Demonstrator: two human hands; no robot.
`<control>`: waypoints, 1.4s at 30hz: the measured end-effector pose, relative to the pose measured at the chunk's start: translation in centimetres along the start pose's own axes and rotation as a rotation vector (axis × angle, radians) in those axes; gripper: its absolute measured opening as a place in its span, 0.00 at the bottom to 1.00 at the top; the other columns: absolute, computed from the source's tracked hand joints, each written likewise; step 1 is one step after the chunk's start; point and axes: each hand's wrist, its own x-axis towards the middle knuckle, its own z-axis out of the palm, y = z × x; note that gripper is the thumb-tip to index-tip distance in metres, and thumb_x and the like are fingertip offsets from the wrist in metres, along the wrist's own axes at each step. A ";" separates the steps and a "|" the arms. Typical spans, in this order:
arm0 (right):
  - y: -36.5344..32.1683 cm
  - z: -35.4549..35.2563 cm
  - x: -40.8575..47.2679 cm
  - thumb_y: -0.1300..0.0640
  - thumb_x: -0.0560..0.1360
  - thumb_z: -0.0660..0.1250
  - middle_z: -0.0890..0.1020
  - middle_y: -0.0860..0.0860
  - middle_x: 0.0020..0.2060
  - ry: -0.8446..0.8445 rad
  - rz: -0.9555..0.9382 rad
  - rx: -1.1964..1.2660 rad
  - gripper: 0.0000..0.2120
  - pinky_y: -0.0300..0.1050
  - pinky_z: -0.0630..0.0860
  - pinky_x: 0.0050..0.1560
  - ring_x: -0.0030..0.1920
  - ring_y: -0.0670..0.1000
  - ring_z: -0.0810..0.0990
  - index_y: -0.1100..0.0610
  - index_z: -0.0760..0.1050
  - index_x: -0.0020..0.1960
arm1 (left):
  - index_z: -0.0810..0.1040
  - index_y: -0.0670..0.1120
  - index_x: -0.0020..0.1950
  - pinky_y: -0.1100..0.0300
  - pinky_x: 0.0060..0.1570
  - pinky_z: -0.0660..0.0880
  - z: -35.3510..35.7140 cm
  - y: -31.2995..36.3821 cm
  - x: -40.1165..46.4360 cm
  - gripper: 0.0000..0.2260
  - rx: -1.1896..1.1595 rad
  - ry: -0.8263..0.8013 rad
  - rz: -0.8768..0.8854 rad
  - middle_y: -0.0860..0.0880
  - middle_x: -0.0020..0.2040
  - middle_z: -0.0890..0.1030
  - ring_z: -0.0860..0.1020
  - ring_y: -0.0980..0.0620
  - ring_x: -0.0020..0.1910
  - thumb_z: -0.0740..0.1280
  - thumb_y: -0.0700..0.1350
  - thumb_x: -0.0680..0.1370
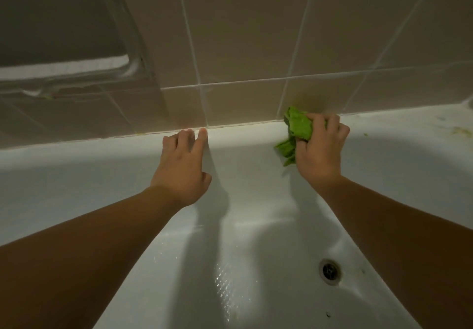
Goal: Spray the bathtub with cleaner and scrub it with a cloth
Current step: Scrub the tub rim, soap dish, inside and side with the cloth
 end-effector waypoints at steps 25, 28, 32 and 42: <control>9.9 -4.7 3.3 0.54 0.70 0.72 0.70 0.59 0.67 -0.090 -0.151 -0.303 0.28 0.58 0.65 0.65 0.63 0.65 0.67 0.52 0.72 0.69 | 0.53 0.43 0.83 0.50 0.77 0.59 1.9 12.1 4.8 0.36 0.050 0.067 0.407 0.41 0.79 0.61 0.57 0.42 0.75 0.66 0.45 0.79; 13.2 -6.7 4.5 0.54 0.71 0.71 0.71 0.58 0.66 -0.081 -0.111 -0.362 0.26 0.57 0.66 0.63 0.62 0.65 0.68 0.52 0.72 0.69 | 0.53 0.44 0.84 0.51 0.76 0.60 2.2 14.2 6.3 0.36 0.037 0.065 0.467 0.43 0.79 0.62 0.58 0.44 0.74 0.66 0.50 0.80; 16.0 -8.6 4.8 0.50 0.74 0.68 0.72 0.60 0.61 0.033 0.067 -0.458 0.21 0.58 0.68 0.59 0.59 0.65 0.70 0.56 0.72 0.65 | 0.53 0.44 0.84 0.50 0.73 0.66 2.3 14.9 7.6 0.37 0.060 0.049 0.522 0.44 0.78 0.64 0.62 0.44 0.73 0.66 0.53 0.81; 13.8 -6.4 4.6 0.48 0.72 0.71 0.72 0.55 0.62 -0.007 -0.059 -0.353 0.23 0.56 0.69 0.61 0.61 0.62 0.69 0.51 0.72 0.64 | 0.57 0.43 0.83 0.47 0.69 0.72 2.1 17.3 12.4 0.42 0.112 0.022 0.851 0.42 0.77 0.65 0.67 0.41 0.71 0.74 0.53 0.76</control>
